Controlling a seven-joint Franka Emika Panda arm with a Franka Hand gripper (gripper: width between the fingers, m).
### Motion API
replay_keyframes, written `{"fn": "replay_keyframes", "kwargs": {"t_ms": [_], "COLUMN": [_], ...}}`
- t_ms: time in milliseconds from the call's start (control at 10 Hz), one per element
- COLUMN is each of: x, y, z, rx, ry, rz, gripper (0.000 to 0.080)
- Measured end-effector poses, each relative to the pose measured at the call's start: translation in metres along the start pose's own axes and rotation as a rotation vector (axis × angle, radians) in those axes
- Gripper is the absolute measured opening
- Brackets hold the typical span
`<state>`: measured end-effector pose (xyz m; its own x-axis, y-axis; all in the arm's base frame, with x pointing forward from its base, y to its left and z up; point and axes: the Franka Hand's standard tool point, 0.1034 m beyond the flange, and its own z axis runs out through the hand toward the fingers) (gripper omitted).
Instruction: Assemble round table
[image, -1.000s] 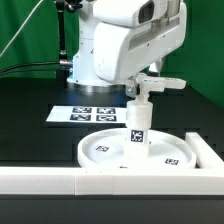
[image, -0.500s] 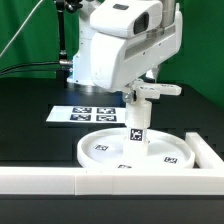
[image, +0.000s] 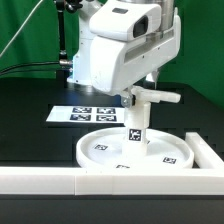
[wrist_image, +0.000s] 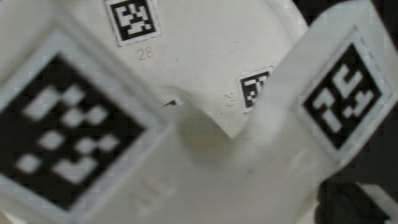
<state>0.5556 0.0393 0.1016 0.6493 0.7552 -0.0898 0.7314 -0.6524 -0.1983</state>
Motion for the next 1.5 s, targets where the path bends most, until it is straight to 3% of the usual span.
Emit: {"fn": "replay_keyframes", "kwargs": {"t_ms": [100,200,400,700,900,1300,1500], "x": [0.000,-0.001,-0.003,-0.005,0.000,-0.002,0.005], "y": [0.001,0.003,0.006,0.016,0.018,0.017,0.023], "z": [-0.001,-0.002,-0.008,-0.035,-0.058,-0.049,-0.050], "rx": [-0.001,-0.004,-0.012,-0.054,-0.114,-0.103,-0.223], "ry": [0.001,0.004,0.010,0.037,0.081,0.074,0.101], "rz": [-0.002,-0.014,-0.019,-0.063,-0.067,-0.066,-0.182], "gripper": [0.0607,0.0638,0.0647,0.0649,0.0649,0.0649,0.0649]}}
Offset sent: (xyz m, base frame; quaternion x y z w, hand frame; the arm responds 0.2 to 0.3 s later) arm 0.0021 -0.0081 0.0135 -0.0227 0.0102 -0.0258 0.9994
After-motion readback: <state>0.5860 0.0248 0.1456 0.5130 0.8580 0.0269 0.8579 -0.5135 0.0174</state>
